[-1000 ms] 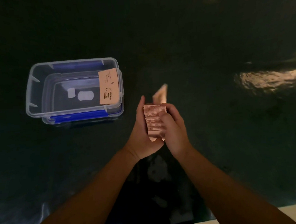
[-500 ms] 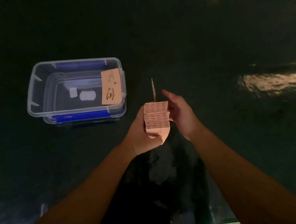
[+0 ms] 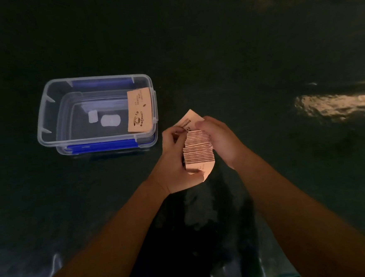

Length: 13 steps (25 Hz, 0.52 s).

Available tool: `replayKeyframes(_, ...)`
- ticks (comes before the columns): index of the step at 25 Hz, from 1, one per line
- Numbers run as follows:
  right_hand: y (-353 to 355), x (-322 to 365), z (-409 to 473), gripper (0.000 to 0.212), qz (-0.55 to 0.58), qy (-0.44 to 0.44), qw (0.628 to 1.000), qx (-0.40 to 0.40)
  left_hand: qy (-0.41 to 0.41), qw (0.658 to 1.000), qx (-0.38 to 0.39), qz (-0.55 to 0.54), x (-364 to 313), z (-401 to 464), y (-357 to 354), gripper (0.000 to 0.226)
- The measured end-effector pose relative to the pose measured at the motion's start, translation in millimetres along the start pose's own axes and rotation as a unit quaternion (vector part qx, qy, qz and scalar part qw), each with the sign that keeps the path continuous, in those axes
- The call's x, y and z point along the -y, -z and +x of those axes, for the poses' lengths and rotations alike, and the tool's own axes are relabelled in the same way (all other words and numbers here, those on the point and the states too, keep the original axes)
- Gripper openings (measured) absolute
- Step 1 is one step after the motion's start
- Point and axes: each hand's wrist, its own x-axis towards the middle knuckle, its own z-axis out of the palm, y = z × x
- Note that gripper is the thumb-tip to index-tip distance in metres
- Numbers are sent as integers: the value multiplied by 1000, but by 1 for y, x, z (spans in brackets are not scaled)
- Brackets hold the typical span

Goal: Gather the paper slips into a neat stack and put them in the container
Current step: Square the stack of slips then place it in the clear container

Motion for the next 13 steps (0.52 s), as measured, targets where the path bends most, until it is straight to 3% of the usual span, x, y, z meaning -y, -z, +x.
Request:
replayKeyframes(5,4,4,-1,30,-2,-2,999,-37,-9,999,-51,4,2,-1,2,114)
replayKeyframes(9,5,6,-6,28,-5,69,997,-24,4,998,-55,15,1,-3,2,131)
replayKeyframes(13,-9,-21,-28,34,53,119,991,-34,20,997,-27,-69,1,-8,-2,113)
